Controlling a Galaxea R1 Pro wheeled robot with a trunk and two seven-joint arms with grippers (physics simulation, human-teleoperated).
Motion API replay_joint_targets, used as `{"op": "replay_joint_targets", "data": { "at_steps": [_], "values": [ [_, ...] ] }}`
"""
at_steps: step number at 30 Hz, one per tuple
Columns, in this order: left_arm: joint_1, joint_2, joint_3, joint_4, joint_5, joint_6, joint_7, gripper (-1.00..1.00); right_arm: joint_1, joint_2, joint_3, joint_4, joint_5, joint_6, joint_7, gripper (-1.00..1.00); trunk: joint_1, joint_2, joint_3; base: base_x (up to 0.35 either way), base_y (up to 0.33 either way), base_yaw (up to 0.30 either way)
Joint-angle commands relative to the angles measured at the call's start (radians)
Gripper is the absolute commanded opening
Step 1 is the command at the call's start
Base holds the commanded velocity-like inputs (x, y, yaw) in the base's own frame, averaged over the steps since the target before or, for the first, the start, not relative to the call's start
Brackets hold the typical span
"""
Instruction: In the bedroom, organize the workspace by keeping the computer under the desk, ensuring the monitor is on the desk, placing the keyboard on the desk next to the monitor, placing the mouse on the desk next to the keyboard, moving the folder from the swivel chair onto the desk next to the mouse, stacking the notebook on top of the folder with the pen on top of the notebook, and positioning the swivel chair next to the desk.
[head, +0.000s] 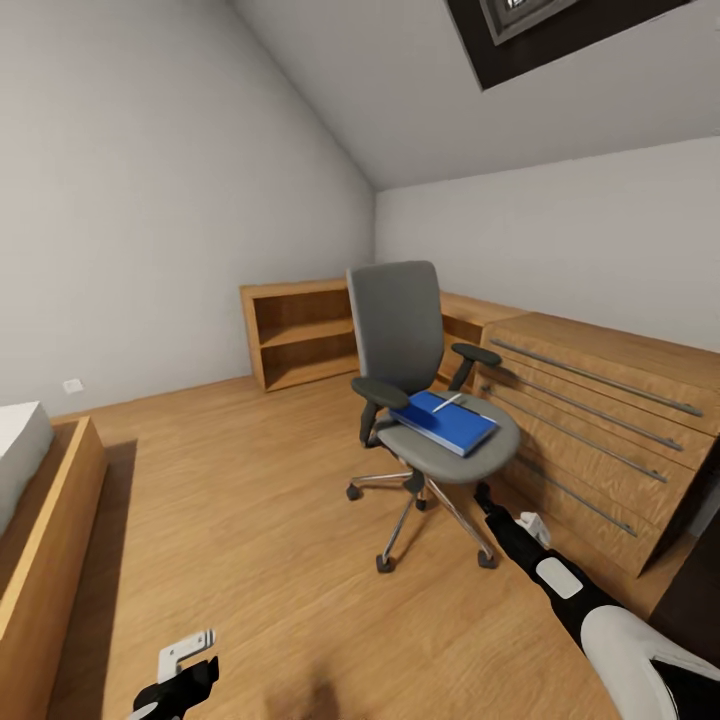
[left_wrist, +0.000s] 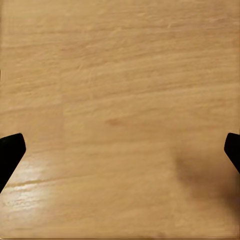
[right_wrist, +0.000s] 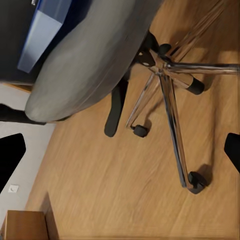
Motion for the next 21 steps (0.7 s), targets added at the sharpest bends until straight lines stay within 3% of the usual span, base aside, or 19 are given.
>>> {"op": "replay_joint_targets", "data": {
  "at_steps": [1,7,13,19,21],
  "values": [
    [0.000,0.000,-0.001,-0.002,0.009,0.005,0.004,1.00,0.000,0.000,-0.004,0.000,-0.009,0.009,0.003,1.00,0.000,0.000,-0.001,-0.083,0.000,0.000],
    [0.000,0.000,-0.001,-0.002,0.009,0.005,0.004,1.00,0.000,0.000,-0.003,0.000,-0.004,0.008,0.002,1.00,-0.008,0.014,0.005,-0.027,0.000,0.000],
    [0.000,-0.001,-0.001,-0.003,0.009,0.004,0.006,1.00,0.000,0.016,-0.003,0.002,0.065,-0.020,0.000,1.00,-0.031,0.056,0.024,-0.004,0.000,0.000],
    [0.000,-0.007,-0.005,0.001,0.011,-0.052,0.005,1.00,0.001,0.062,-0.003,0.089,0.132,-0.177,-0.003,1.00,-0.054,0.098,0.043,0.000,0.000,0.000],
    [0.000,-0.031,-0.020,0.016,0.009,-0.069,0.007,1.00,0.001,0.091,-0.002,0.153,0.179,-0.299,-0.017,1.00,-0.062,0.112,0.049,0.000,0.000,0.000]
  ]
}}
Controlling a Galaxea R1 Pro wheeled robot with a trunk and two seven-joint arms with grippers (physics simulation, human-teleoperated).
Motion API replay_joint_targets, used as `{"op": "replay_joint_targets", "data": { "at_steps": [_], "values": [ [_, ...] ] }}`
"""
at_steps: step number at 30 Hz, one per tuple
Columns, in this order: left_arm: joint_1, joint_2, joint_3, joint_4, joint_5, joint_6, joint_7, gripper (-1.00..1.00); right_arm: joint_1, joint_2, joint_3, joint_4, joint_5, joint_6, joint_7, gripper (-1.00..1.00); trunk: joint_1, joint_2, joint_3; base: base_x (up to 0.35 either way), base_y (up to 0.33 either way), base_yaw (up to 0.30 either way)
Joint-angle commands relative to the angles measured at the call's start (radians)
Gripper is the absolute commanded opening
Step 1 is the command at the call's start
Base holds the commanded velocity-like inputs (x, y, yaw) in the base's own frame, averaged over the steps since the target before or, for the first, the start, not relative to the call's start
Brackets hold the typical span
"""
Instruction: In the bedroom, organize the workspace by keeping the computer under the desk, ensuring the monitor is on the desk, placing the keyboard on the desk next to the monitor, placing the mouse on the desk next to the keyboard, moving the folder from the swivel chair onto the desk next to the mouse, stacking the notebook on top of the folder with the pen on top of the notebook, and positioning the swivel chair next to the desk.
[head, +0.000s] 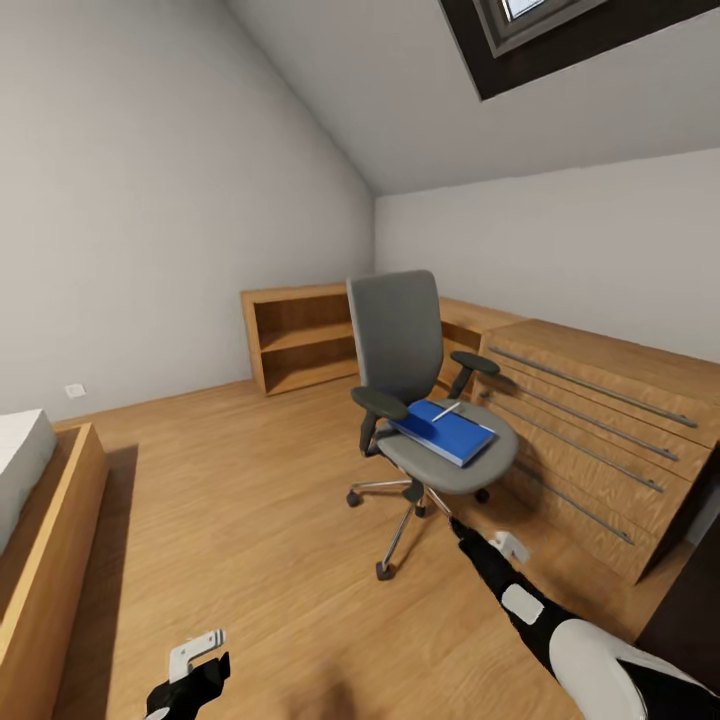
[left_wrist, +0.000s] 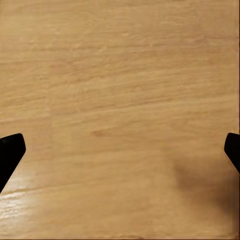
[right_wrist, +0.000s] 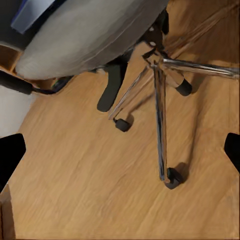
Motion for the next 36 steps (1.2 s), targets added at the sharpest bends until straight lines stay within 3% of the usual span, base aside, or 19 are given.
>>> {"op": "replay_joint_targets", "data": {
  "at_steps": [1,5,12,17,20,24,28,32,36],
  "values": [
    [0.000,-0.022,-0.016,0.007,0.005,-0.003,0.008,1.00,0.017,0.019,-0.010,0.048,0.080,-0.181,-0.023,1.00,-0.004,0.007,0.002,0.000,0.000,0.000],
    [0.000,-0.032,-0.022,0.011,0.005,-0.007,0.011,1.00,0.139,0.028,-0.010,0.066,0.141,-0.318,-0.081,1.00,-0.019,0.035,0.015,0.000,0.000,0.000],
    [0.000,-0.034,-0.023,0.015,0.006,-0.003,0.010,1.00,0.258,0.031,-0.010,0.069,0.188,-0.393,-0.100,1.00,-0.046,0.084,0.037,-0.178,0.000,0.000],
    [0.000,-0.033,-0.038,0.075,-0.002,0.000,0.009,1.00,0.275,0.033,-0.011,0.072,0.219,-0.396,-0.129,1.00,-0.065,0.119,0.052,-0.319,0.000,0.000],
    [0.000,-0.016,-0.045,0.103,-0.018,0.028,0.003,1.00,0.279,0.038,-0.011,0.073,0.222,-0.392,-0.232,1.00,-0.077,0.140,0.062,-0.140,0.000,0.000],
    [0.000,-0.015,-0.048,0.113,-0.020,0.071,0.004,1.00,0.279,0.045,-0.012,0.073,0.223,-0.394,-0.293,1.00,-0.092,0.168,0.074,-0.030,0.000,0.000],
    [0.000,-0.032,-0.056,0.141,-0.022,0.090,0.001,1.00,0.279,0.043,-0.012,0.071,0.223,-0.396,-0.351,1.00,-0.108,0.196,0.087,-0.008,0.000,0.000],
    [0.000,-0.066,-0.061,0.202,-0.022,0.090,-0.002,1.00,0.279,0.038,-0.010,0.070,0.224,-0.400,-0.374,1.00,-0.123,0.224,0.099,-0.001,0.000,0.000],
    [0.000,-0.083,-0.062,0.218,-0.022,0.064,-0.003,1.00,0.279,0.011,-0.009,0.064,0.224,-0.400,-0.378,1.00,-0.138,0.252,0.112,0.000,0.000,0.000]
  ]
}}
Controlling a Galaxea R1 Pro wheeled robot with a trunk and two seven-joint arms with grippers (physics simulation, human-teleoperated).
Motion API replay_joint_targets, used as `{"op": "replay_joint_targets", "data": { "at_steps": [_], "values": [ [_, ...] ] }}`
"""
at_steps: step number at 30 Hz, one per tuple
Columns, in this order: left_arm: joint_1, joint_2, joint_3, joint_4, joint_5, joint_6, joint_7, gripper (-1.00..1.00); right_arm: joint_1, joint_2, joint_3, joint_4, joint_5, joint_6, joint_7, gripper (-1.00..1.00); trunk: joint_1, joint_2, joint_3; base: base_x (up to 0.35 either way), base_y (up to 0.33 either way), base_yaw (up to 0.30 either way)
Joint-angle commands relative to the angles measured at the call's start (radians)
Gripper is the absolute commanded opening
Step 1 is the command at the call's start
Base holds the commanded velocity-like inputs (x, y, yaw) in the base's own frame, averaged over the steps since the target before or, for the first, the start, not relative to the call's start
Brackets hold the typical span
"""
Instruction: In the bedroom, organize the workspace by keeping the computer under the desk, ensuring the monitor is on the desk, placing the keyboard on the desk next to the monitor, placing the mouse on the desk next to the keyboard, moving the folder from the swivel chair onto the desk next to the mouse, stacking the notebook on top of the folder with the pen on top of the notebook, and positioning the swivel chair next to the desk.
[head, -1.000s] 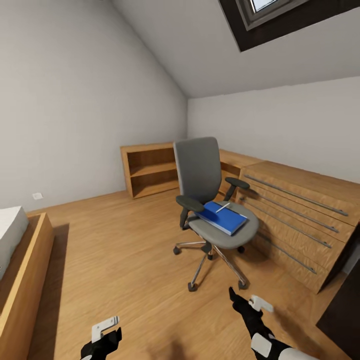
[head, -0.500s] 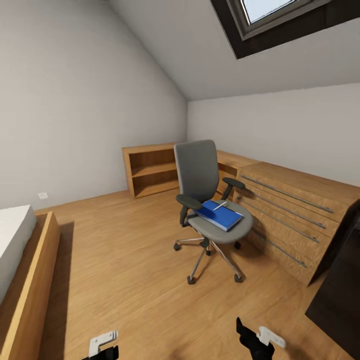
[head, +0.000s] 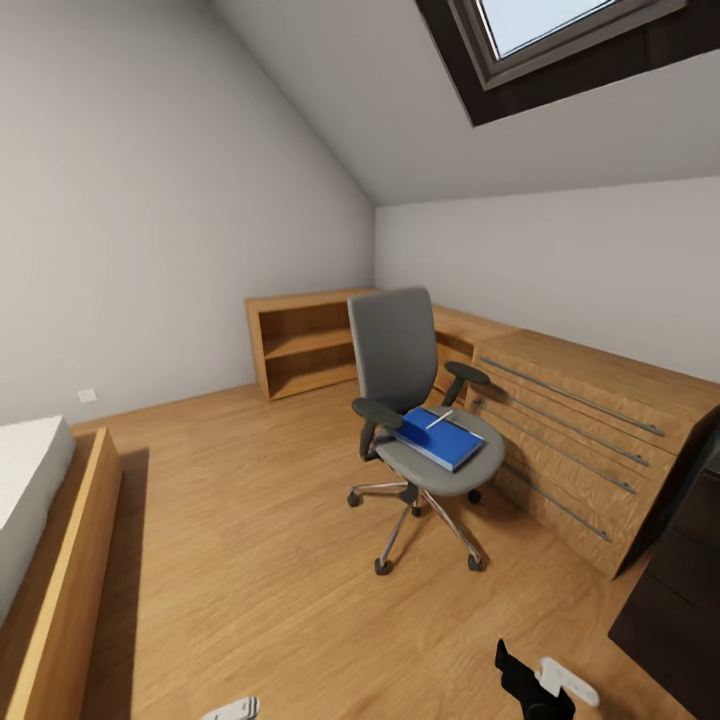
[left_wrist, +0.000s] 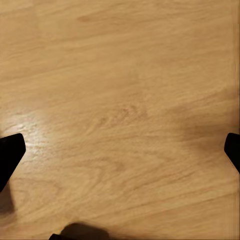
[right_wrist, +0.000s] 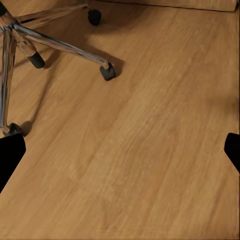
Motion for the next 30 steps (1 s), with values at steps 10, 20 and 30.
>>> {"op": "replay_joint_targets", "data": {
  "at_steps": [10,20,30],
  "values": [
    [0.000,-0.023,-0.006,0.086,0.009,-0.243,0.009,1.00,-0.001,-0.084,-0.001,-0.016,-0.004,-0.004,0.003,1.00,-0.039,0.070,0.030,0.000,0.000,0.000],
    [0.000,-0.015,-0.006,0.088,0.005,-0.250,0.017,1.00,0.003,-0.014,0.070,0.006,0.379,-0.020,0.005,1.00,-0.077,0.140,0.065,0.000,0.000,-0.118],
    [0.000,0.012,-0.035,0.229,-0.025,-0.407,0.024,1.00,0.023,0.002,0.074,0.008,0.429,-0.066,0.002,1.00,-0.115,0.210,0.099,0.000,0.000,-0.280]
  ]
}}
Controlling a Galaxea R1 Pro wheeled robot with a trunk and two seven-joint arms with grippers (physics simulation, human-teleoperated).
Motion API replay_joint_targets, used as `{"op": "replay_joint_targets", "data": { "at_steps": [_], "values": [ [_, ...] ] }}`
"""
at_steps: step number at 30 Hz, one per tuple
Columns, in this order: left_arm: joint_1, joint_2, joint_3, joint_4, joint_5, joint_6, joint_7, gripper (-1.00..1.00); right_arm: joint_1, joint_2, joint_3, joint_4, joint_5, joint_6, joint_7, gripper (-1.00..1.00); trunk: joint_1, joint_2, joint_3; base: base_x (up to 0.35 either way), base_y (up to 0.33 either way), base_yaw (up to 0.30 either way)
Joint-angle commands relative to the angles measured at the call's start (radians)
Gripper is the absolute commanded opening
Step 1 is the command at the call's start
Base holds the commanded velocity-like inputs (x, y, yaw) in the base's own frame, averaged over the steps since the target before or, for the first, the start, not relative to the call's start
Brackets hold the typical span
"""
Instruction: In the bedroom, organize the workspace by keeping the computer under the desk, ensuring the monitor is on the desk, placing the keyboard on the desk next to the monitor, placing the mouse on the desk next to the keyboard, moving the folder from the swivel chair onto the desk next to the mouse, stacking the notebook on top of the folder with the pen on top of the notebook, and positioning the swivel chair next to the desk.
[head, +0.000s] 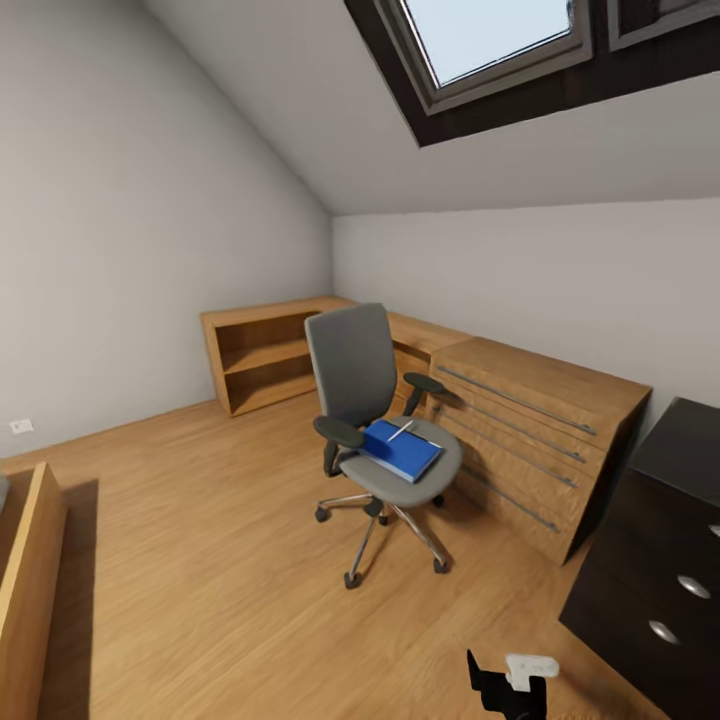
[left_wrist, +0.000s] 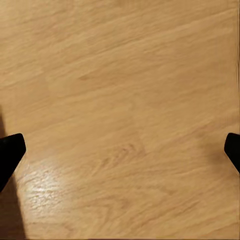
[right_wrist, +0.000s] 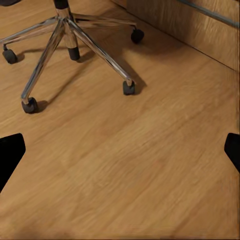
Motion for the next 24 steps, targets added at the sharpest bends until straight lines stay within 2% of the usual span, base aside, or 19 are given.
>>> {"op": "replay_joint_targets", "data": {
  "at_steps": [1,5,9,17,24],
  "values": [
    [0.000,0.001,-0.009,0.022,0.007,-0.051,0.008,1.00,-0.001,0.003,-0.010,0.002,0.007,-0.003,0.003,1.00,-0.004,0.007,0.002,0.000,0.000,-0.297],
    [0.000,-0.010,-0.009,0.047,0.007,-0.096,0.008,1.00,0.000,0.001,-0.010,0.002,0.005,-0.003,-0.006,1.00,-0.019,0.035,0.014,0.000,0.000,-0.297],
    [0.000,-0.017,-0.008,0.052,0.007,-0.103,0.011,1.00,0.000,0.001,-0.010,0.002,0.005,-0.004,-0.052,1.00,-0.035,0.063,0.027,0.000,0.000,-0.297],
    [0.000,-0.021,-0.008,0.053,0.008,-0.105,0.012,1.00,0.000,0.001,-0.010,0.002,0.003,-0.002,-0.080,1.00,-0.065,0.119,0.052,-0.008,0.000,-0.297],
    [0.000,-0.019,-0.006,0.053,0.010,-0.105,0.012,1.00,0.000,0.003,-0.010,0.002,0.004,0.000,-0.082,1.00,-0.092,0.168,0.073,-0.242,0.083,-0.295]
  ]
}}
